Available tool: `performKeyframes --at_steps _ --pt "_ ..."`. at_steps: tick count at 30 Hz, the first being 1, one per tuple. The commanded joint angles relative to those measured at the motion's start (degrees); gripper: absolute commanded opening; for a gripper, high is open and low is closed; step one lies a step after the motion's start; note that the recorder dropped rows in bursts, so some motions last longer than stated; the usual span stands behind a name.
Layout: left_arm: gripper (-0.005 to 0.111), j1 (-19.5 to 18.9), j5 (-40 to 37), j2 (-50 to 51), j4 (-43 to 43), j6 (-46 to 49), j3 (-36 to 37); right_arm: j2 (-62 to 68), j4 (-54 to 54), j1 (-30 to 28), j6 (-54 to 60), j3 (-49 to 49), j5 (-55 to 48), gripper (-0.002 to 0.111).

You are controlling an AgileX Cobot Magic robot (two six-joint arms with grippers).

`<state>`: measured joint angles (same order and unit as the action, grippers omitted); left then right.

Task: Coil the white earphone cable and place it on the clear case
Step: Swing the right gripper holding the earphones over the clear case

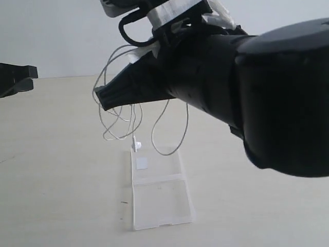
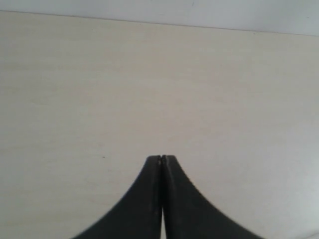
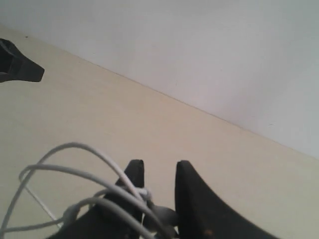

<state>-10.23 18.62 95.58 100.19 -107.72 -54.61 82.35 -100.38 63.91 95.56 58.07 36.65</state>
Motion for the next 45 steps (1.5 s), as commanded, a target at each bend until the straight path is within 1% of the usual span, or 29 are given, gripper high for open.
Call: performKeyframes --at_steps 1,2,5,9,11,13,15,19,25,29,34,36,38,41,45 --pt "0.000 -0.08 0.13 -0.50 -0.24 -0.26 0.09 -0.78 0.44 1.32 -3.88 -2.50 -0.71 0.000" --pt "0.000 -0.08 0.13 -0.50 -0.24 -0.26 0.09 -1.01 0.44 1.89 -3.88 -3.14 -0.86 0.000" --pt "0.000 -0.08 0.13 -0.50 -0.24 -0.26 0.09 -2.62 0.44 3.36 -9.37 -5.57 -1.10 0.000" --pt "0.000 -0.08 0.13 -0.50 -0.24 -0.12 0.09 -5.41 0.44 3.36 -13.51 -8.94 -0.35 0.000" --pt "0.000 -0.08 0.13 -0.50 -0.24 -0.11 0.09 -5.71 0.44 3.36 -13.72 -9.74 4.82 0.000" --pt "0.000 -0.08 0.13 -0.50 -0.24 -0.11 0.09 -5.71 0.44 3.36 -13.72 -9.74 6.35 0.000" --pt "0.000 -0.08 0.13 -0.50 -0.24 -0.11 0.09 -5.71 0.44 3.36 -12.43 -9.74 7.74 0.000" --pt "0.000 -0.08 0.13 -0.50 -0.24 -0.11 0.09 -5.71 0.44 3.36 -8.30 -9.74 16.57 0.000" --pt "0.000 -0.08 0.13 -0.50 -0.24 -0.11 0.09 -5.93 0.44 3.36 -6.86 -9.74 20.29 0.000" --pt "0.000 -0.08 0.13 -0.50 -0.24 -0.01 0.09 -5.93 0.44 3.36 -3.23 -9.74 24.58 0.000" --pt "0.000 -0.08 0.13 -0.50 -0.24 -0.01 0.09 -6.38 0.44 3.36 -2.56 -9.63 24.68 0.000" --pt "0.000 -0.08 0.13 -0.50 -0.24 -0.01 0.09 -6.63 0.44 3.36 -7.65 -9.63 23.61 0.000" --pt "0.000 -0.08 0.13 -0.50 -0.24 -0.01 0.09 -7.16 0.44 3.23 -11.50 -9.63 18.85 0.000" --pt "0.000 -0.08 0.13 -0.50 -0.24 -0.01 0.09 -7.89 0.44 2.32 -12.86 -9.63 6.48 0.000" --pt "0.000 -0.08 0.13 -0.50 -0.24 -0.01 0.09 -7.89 0.44 -0.06 -14.42 -9.63 -6.90 0.000"
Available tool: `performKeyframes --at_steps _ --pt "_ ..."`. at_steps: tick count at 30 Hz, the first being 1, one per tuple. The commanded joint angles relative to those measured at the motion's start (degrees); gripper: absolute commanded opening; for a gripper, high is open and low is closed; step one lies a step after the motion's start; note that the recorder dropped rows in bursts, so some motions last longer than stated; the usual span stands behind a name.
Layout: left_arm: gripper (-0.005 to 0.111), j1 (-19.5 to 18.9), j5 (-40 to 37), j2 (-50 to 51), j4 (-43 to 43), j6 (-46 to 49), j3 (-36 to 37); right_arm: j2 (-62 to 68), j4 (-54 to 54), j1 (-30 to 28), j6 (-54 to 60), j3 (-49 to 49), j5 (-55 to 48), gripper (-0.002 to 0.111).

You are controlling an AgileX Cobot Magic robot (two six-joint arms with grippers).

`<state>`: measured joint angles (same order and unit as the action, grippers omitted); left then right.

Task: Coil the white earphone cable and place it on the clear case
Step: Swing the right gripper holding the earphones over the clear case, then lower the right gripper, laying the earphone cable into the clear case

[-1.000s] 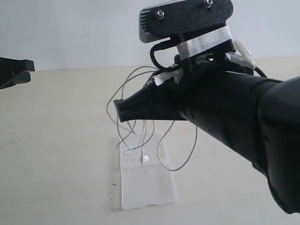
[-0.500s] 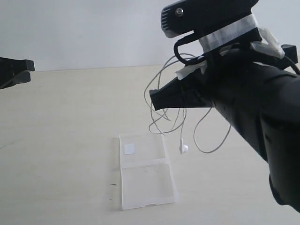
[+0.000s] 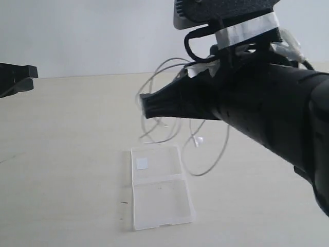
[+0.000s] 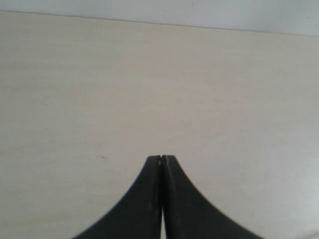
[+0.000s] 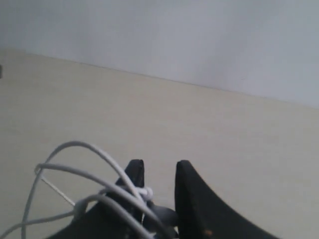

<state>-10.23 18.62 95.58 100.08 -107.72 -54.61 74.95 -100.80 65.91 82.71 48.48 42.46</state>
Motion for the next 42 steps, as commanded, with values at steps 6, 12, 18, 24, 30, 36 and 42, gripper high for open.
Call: performKeyframes --at_steps 6,12,18,24,30,36,42 --pt "0.000 -0.08 0.13 -0.50 -0.14 -0.01 0.09 -0.49 0.85 -8.52 -6.45 -0.04 -36.45 0.000" --pt "0.000 -0.08 0.13 -0.50 -0.14 0.13 0.09 2.76 17.56 -20.00 -23.81 0.49 -68.78 0.000" --pt "0.000 -0.08 0.13 -0.50 -0.14 0.22 0.09 7.01 92.91 -21.02 -87.83 8.36 -67.94 0.000" --pt "0.000 -0.08 0.13 -0.50 -0.14 0.22 0.09 7.31 105.69 -21.02 -101.17 22.08 -82.43 0.000" --pt "0.000 -0.08 0.13 -0.50 -0.14 0.27 0.09 10.43 105.59 -21.02 -101.17 29.90 -93.47 0.000" --pt "0.000 -0.08 0.13 -0.50 -0.14 0.27 0.09 12.51 103.65 -20.72 -100.70 30.35 -90.81 0.000" --pt "0.000 -0.08 0.13 -0.50 -0.14 0.27 0.09 14.41 103.81 -17.60 -100.87 30.21 -91.19 0.000"
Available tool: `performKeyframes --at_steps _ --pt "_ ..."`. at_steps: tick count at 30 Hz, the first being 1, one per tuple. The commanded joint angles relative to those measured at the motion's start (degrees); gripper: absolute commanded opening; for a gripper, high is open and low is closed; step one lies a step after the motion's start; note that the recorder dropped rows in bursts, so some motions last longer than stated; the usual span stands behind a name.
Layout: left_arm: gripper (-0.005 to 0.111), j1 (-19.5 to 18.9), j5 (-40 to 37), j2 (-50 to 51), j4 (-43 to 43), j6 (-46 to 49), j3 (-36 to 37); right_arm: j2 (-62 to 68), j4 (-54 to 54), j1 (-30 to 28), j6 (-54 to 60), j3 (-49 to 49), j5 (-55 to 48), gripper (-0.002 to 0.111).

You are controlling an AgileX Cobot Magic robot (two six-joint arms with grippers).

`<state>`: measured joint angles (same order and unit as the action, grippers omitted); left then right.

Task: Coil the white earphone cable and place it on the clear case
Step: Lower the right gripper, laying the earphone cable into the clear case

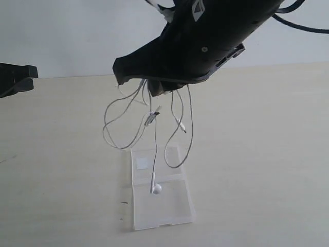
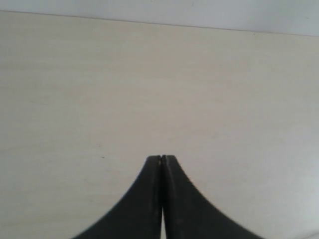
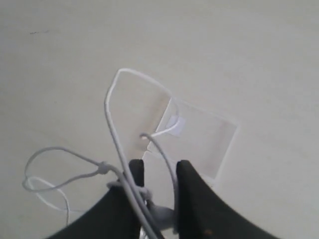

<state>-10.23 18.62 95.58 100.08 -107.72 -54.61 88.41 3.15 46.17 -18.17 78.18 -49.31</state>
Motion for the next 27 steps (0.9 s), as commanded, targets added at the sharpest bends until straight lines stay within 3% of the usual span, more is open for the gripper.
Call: performKeyframes --at_steps 1,27 --pt "0.000 -0.08 0.13 -0.50 -0.14 0.27 0.09 1.21 -0.14 2.74 -0.57 0.42 0.15 0.000" --pt "0.000 -0.08 0.13 -0.50 -0.14 0.27 0.09 3.61 -0.41 4.21 -4.32 -9.31 4.19 0.000"
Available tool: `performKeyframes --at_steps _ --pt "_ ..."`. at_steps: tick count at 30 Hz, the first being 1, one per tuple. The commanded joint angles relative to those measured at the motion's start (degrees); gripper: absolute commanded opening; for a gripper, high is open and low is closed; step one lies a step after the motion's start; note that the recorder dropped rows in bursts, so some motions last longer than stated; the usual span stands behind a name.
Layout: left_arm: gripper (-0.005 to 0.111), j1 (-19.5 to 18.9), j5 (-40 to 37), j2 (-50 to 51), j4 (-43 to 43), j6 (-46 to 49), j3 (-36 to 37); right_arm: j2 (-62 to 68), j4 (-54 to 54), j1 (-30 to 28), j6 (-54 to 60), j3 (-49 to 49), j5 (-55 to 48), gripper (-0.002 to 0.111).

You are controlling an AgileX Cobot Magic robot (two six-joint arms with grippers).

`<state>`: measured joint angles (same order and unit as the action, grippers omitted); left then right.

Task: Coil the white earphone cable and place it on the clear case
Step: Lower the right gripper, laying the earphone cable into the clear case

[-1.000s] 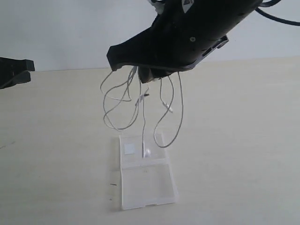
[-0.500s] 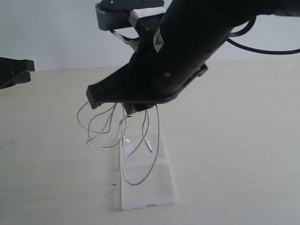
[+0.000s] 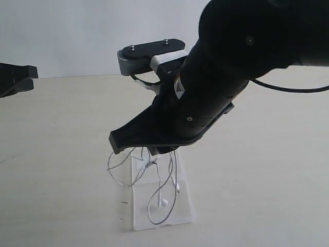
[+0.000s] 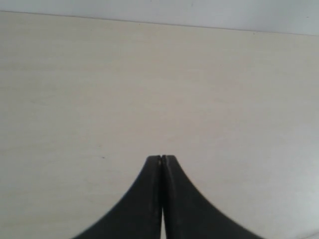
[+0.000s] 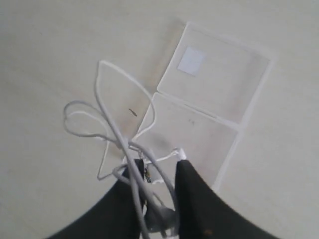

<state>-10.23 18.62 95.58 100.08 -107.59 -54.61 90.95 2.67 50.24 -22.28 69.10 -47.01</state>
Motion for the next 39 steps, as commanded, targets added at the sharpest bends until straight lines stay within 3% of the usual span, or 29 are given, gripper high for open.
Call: performKeyframes --at_steps 1,16,39 --pt "0.000 -0.08 0.13 -0.50 -0.14 0.13 0.09 1.52 0.07 0.14 -0.21 -0.23 2.06 0.000" --pt "0.000 -0.08 0.13 -0.50 -0.14 0.13 0.09 4.95 -0.71 0.14 -0.21 -0.23 -3.51 0.000" --pt "0.000 -0.08 0.13 -0.50 -0.14 0.13 0.09 10.20 2.46 -1.05 -2.23 -0.12 -3.13 0.000"
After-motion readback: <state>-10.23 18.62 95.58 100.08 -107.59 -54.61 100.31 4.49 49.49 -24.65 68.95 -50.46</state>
